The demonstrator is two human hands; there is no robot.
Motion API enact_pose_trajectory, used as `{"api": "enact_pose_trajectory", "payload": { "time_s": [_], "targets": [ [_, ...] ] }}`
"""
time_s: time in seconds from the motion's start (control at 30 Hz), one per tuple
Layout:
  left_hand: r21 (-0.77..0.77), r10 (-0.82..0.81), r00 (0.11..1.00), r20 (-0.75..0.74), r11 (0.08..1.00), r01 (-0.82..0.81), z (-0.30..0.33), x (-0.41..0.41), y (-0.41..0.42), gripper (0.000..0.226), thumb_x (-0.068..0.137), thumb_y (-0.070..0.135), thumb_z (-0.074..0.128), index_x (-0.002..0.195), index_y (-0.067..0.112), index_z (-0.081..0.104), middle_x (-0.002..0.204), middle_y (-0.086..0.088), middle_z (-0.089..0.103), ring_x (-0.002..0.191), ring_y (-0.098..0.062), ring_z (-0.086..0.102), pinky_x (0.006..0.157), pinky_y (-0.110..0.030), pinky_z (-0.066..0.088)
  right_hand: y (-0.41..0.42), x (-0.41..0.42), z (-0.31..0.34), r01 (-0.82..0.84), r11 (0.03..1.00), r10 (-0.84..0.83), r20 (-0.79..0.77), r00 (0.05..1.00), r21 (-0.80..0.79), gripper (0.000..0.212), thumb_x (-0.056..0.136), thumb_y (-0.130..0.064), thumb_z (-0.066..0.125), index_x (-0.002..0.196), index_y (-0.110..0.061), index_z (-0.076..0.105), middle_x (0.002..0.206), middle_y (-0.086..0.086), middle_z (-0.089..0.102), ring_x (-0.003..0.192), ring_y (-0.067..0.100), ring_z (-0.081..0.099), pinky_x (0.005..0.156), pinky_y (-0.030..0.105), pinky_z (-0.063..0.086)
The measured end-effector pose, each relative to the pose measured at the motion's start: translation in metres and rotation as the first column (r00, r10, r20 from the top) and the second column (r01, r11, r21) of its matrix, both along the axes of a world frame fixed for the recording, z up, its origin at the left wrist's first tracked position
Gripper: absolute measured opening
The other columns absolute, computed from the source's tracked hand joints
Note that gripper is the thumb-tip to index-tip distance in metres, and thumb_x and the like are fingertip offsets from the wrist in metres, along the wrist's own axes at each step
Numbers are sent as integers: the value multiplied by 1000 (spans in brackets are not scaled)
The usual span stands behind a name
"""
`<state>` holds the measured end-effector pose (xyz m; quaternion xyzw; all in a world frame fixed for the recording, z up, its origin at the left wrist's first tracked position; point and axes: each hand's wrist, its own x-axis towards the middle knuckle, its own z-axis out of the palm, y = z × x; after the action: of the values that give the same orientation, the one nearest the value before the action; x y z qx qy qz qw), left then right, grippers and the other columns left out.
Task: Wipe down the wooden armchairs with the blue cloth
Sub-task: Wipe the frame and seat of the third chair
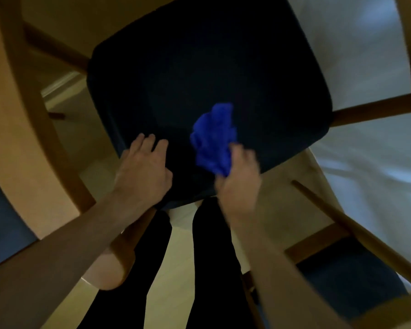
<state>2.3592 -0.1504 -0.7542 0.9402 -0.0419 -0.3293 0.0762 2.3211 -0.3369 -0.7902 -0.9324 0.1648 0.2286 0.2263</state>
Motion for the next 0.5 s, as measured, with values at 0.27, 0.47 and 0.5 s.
{"api": "enact_pose_trajectory", "payload": {
  "time_s": [0.27,0.47,0.5],
  "targets": [
    [-72,117,993,-2,991,-116,2,7,6,64,86,11,56,146,11,32,146,-12,40,136,-29,33,109,-44,33,91,-49,11,187,857,-147,-119,982,480,61,74,-2,68,127,-28,52,120,-9,49,107,10,53,92,29,50],
    [-235,175,966,191,964,-128,10,58,29,63,91,17,54,149,21,29,141,-6,45,129,-26,39,104,-44,40,2,82,12,52,913,-181,287,941,405,68,72,-3,66,134,-26,51,121,1,58,107,11,56,96,24,45],
    [-213,154,968,200,971,-110,11,70,38,65,92,19,53,150,23,26,142,-5,44,129,-25,39,104,-43,41,-7,114,8,19,928,-153,334,930,372,72,73,-3,66,139,-25,48,125,3,57,111,11,54,99,23,42]
  ]
}}
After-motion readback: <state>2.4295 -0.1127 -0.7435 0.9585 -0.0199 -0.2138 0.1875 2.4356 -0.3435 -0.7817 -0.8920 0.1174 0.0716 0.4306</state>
